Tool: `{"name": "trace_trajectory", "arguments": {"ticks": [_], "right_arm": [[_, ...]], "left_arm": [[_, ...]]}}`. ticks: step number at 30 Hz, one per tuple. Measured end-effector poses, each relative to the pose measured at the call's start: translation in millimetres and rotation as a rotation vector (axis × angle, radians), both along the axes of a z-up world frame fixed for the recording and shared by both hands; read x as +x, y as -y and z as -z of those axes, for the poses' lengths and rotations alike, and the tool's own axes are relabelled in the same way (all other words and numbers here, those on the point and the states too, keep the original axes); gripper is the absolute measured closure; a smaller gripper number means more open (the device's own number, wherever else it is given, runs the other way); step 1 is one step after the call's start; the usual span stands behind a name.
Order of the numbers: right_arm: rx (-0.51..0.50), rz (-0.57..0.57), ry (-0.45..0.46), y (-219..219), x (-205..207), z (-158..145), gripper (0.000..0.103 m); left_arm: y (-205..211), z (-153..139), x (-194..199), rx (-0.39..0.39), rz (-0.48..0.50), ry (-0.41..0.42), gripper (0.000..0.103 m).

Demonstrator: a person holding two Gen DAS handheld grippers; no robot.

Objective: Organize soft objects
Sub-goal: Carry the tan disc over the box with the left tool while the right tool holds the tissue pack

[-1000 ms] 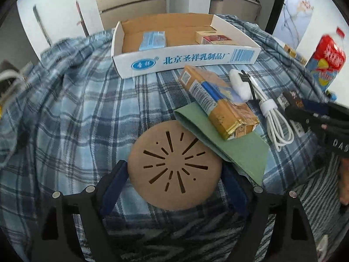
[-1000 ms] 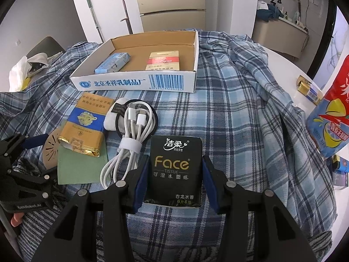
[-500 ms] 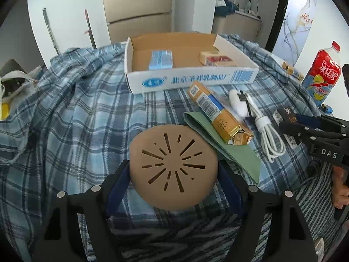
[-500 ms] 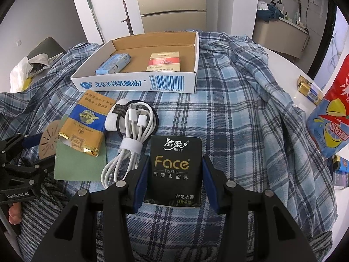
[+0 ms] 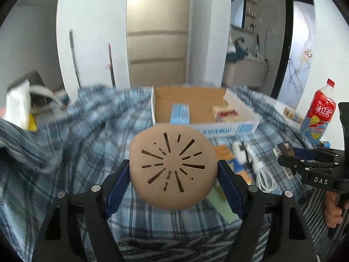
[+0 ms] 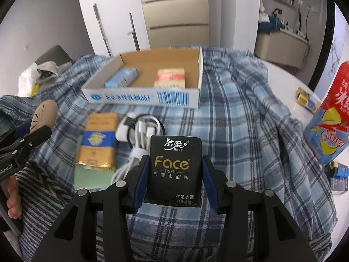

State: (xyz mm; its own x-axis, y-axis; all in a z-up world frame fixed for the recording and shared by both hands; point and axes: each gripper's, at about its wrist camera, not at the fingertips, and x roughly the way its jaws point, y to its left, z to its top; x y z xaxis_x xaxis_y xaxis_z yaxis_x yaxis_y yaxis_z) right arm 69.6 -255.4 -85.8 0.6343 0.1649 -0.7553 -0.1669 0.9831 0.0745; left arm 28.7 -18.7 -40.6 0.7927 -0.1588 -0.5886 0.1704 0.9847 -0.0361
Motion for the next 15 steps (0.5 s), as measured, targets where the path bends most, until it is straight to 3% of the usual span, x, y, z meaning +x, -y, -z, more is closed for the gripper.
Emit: {"name": "trace_trajectory", "arguments": {"ticks": [7, 15], "right_arm": [[0.065, -0.027, 0.093, 1, -8, -14, 0.057], [0.012, -0.05, 0.22, -11, -27, -29, 0.057]], "left_arm": [[16, -14, -26, 0.065, 0.042, 0.162, 0.023], [9, -20, -31, 0.032, 0.023, 0.192, 0.023]]}}
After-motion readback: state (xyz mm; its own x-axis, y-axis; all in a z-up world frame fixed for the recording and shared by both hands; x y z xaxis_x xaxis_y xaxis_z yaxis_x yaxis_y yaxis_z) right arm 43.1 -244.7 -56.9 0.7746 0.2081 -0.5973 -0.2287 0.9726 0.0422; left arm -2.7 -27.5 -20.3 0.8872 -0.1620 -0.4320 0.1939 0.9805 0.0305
